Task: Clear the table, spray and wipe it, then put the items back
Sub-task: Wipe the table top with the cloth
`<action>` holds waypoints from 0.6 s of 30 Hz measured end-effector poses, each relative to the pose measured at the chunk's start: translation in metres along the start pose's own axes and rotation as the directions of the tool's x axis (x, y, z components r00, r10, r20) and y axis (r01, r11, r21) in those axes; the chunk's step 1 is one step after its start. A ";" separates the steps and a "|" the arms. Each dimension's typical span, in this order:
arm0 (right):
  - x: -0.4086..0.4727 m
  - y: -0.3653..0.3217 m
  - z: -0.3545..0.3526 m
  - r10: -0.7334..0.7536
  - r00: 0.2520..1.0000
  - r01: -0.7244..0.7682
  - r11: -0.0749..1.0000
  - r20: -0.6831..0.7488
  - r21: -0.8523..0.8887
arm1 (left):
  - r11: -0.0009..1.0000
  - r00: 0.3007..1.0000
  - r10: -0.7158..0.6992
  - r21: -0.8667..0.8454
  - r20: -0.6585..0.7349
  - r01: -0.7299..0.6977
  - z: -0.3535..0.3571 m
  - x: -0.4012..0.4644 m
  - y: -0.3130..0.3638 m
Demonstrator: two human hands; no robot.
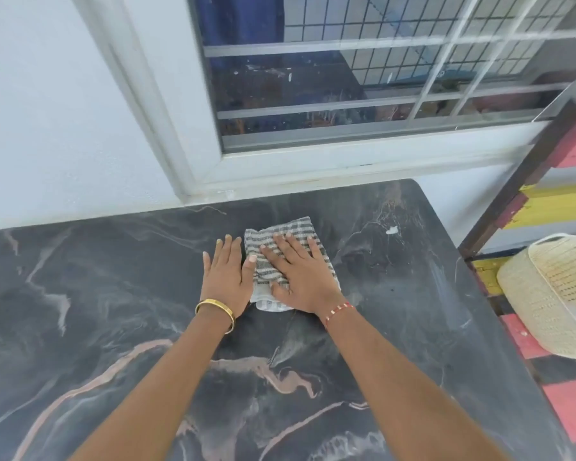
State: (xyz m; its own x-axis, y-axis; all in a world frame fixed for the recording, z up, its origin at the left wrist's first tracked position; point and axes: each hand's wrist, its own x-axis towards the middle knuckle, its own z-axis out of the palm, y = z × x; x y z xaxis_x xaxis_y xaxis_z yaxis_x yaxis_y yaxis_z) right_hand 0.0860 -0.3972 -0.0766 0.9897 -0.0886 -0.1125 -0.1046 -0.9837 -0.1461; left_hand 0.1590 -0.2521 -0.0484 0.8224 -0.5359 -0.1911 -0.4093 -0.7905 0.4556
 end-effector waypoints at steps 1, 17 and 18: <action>0.007 0.018 -0.001 0.010 1.000 -0.010 1.000 -0.002 -0.003 | 1.000 1.000 -0.009 -0.008 -0.003 0.009 0.005 0.009 0.011; -0.009 0.185 -0.018 0.478 0.875 -0.477 0.878 -0.075 0.034 | 0.995 0.993 0.100 0.023 0.069 -0.102 0.059 0.048 0.115; -0.021 0.190 -0.017 0.527 0.846 -0.526 0.850 -0.078 0.043 | 0.994 0.991 0.108 0.027 0.085 -0.110 0.062 0.045 0.119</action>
State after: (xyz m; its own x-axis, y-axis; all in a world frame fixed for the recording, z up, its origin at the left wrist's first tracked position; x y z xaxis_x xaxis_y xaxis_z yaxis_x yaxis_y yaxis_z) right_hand 0.0470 -0.5846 -0.0851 0.7898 -0.6059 -0.0953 -0.6132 -0.7826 -0.1073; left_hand 0.1229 -0.3884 -0.0572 0.7370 -0.6411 -0.2140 -0.5080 -0.7343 0.4503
